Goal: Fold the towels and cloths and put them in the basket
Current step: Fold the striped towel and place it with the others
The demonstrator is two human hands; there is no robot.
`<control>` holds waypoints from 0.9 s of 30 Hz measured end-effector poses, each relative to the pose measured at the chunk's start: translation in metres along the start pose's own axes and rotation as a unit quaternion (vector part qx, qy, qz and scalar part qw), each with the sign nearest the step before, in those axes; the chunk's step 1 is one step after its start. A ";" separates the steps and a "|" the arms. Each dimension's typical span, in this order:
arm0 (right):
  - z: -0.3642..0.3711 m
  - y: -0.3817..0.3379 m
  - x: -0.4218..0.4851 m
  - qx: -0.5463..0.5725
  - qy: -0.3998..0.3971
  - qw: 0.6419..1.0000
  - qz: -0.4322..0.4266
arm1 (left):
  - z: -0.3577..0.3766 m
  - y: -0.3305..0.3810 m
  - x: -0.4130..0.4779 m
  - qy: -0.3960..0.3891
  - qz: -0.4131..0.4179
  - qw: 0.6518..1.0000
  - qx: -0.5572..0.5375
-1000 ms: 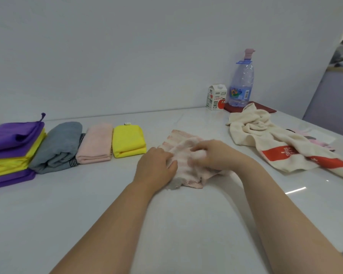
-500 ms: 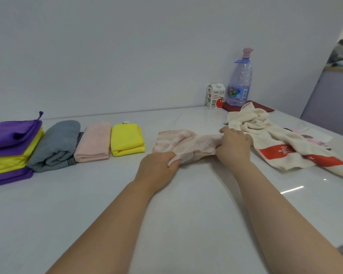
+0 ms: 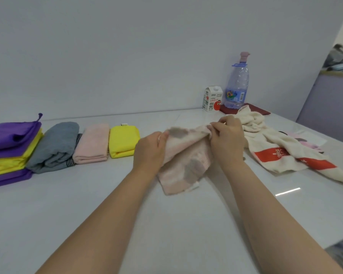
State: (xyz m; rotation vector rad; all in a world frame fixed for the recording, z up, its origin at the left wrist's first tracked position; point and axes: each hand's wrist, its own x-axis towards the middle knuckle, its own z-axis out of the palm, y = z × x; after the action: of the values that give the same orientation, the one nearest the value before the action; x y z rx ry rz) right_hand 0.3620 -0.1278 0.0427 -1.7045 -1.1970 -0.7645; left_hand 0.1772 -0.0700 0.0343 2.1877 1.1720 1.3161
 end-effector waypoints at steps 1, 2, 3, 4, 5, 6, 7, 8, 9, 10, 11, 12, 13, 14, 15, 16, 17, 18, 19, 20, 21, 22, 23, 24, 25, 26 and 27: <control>-0.003 -0.005 0.004 0.003 0.022 1.000 -0.003 | -0.004 0.005 0.009 0.006 -0.013 1.000 -0.017; -0.007 -0.009 0.010 0.000 0.019 1.000 0.000 | -0.008 0.011 0.019 0.004 -0.025 0.999 -0.031; -0.011 -0.013 0.017 -0.013 -0.011 1.000 0.006 | -0.013 0.016 0.030 -0.009 -0.041 0.998 -0.041; -0.016 -0.016 0.027 -0.042 -0.073 0.996 0.017 | -0.017 0.021 0.040 -0.035 -0.058 0.997 -0.046; -0.020 -0.018 0.037 -0.074 -0.160 0.984 0.032 | -0.021 0.025 0.050 -0.068 -0.078 0.994 -0.044; -0.025 -0.020 0.047 -0.084 -0.257 0.961 0.058 | -0.025 0.027 0.059 -0.104 -0.098 0.989 -0.039; -0.026 -0.020 0.057 -0.069 -0.342 0.933 0.089 | -0.028 0.027 0.068 -0.144 -0.121 0.981 -0.043; -0.028 -0.020 0.068 -0.042 -0.401 0.908 0.113 | -0.032 0.026 0.075 -0.187 -0.141 0.970 -0.059; -0.028 -0.019 0.077 -0.019 -0.436 0.890 0.129 | -0.036 0.024 0.083 -0.236 -0.160 0.955 -0.086; -0.027 -0.018 0.087 -0.006 -0.450 0.883 0.133 | -0.039 0.022 0.090 -0.282 -0.177 0.937 -0.107; -0.024 -0.016 0.095 -0.004 -0.448 0.884 0.136 | -0.041 0.021 0.096 -0.317 -0.189 0.922 -0.116; -0.021 -0.013 0.104 -0.012 -0.433 0.891 0.139 | -0.042 0.020 0.103 -0.327 -0.191 0.919 -0.109; -0.017 -0.011 0.111 -0.032 -0.412 0.900 0.140 | -0.042 0.019 0.112 -0.308 -0.176 0.931 -0.085; -0.013 -0.011 0.119 -0.068 -0.393 0.907 0.137 | -0.040 0.019 0.120 -0.271 -0.150 0.950 -0.034; -0.008 -0.012 0.125 -0.112 -0.384 0.907 0.128 | -0.038 0.019 0.128 -0.228 -0.114 0.965 0.059; -0.002 -0.014 0.131 -0.149 -0.386 0.904 0.109 | -0.035 0.022 0.136 -0.180 -0.077 0.964 0.179; 0.007 -0.016 0.135 -0.171 -0.389 0.900 0.094 | -0.032 0.023 0.142 -0.138 -0.042 0.950 0.278; 0.018 -0.018 0.138 -0.177 -0.375 0.906 0.084 | -0.028 0.023 0.148 -0.104 -0.016 0.940 0.326; 0.028 -0.019 0.144 -0.175 -0.344 0.919 0.086 | -0.022 0.023 0.159 -0.081 -0.002 0.939 0.334; 0.035 -0.021 0.142 -0.159 -0.305 0.934 0.097 | -0.019 0.024 0.162 -0.073 -0.012 0.947 0.314; 0.042 -0.022 0.142 -0.137 -0.267 0.948 0.102 | -0.015 0.023 0.169 -0.061 -0.034 0.960 0.270; 0.050 -0.020 0.141 -0.100 -0.253 0.956 0.105 | -0.011 0.021 0.175 -0.047 -0.060 0.976 0.205; 0.059 -0.018 0.139 -0.054 -0.267 0.956 0.112 | -0.005 0.017 0.180 -0.046 -0.087 0.986 0.135; 0.068 -0.014 0.135 -0.006 -0.303 0.944 0.127 | 0.001 0.014 0.179 -0.069 -0.111 0.988 0.078; 0.074 -0.012 0.127 0.022 -0.340 0.929 0.145 | 0.008 0.011 0.173 -0.101 -0.114 0.986 0.061; 0.080 -0.008 0.119 0.023 -0.366 0.917 0.157 | 0.015 0.009 0.163 -0.129 -0.094 0.984 0.078; 0.085 -0.004 0.110 0.003 -0.386 0.909 0.161 | 0.024 0.005 0.151 -0.153 -0.056 0.980 0.111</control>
State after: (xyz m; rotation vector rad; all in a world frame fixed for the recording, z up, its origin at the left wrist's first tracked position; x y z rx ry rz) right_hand 0.3957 -0.0071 0.1025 -2.2102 -1.3501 0.1563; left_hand 0.2353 0.0486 0.1115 2.3308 1.3454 0.7995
